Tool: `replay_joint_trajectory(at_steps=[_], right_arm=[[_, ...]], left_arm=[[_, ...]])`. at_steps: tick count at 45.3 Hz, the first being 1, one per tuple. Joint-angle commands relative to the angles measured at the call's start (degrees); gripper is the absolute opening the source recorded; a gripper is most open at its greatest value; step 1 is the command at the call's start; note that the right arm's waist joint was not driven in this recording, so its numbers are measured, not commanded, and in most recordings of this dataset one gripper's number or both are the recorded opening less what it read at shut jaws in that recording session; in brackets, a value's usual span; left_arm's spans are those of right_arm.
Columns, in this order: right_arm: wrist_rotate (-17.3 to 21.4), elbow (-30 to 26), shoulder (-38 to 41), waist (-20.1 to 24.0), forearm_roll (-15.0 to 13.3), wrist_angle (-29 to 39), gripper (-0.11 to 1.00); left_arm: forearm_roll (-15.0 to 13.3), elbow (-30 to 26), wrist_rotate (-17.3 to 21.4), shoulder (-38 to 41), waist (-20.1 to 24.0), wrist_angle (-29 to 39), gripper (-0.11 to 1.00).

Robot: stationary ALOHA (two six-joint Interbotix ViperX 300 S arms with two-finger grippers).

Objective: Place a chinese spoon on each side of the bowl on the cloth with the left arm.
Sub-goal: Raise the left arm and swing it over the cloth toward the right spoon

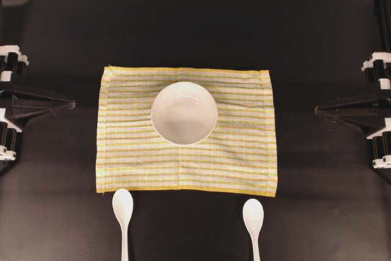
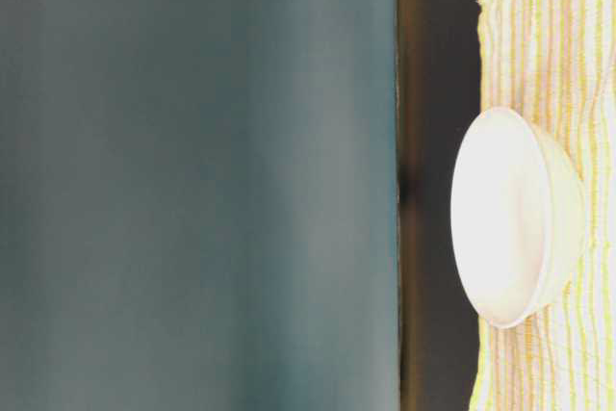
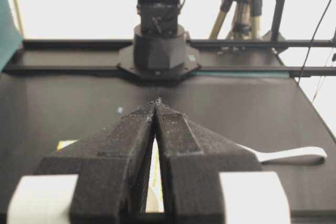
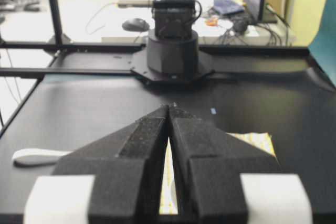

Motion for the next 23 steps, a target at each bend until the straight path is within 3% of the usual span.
replay_joint_trajectory(at_steps=[1, 4, 8, 13, 23], right_arm=[[-0.4, -0.9, 0.0, 0.0, 0.1, 0.0, 0.03], [-0.7, -0.6, -0.2, 0.0, 0.1, 1.1, 0.08], [-0.8, -0.6, -0.4, 0.0, 0.0, 3.6, 0.0], [-0.4, -0.6, -0.7, 0.0, 0.1, 6.0, 0.0], [-0.4, -0.6, -0.8, 0.0, 0.1, 7.8, 0.0]], left_arm=[[2.2, -2.5, -3.1, 1.8, -1.1, 1.8, 0.05], [2.3, -4.3, -5.6, 3.3, -1.3, 4.2, 0.01], [2.3, -7.1, -9.5, 6.2, -1.3, 7.0, 0.0], [2.3, -10.5, -12.8, 10.0, -1.4, 9.1, 0.0], [2.3, -19.9, -15.8, 22.4, -0.9, 11.4, 0.0]])
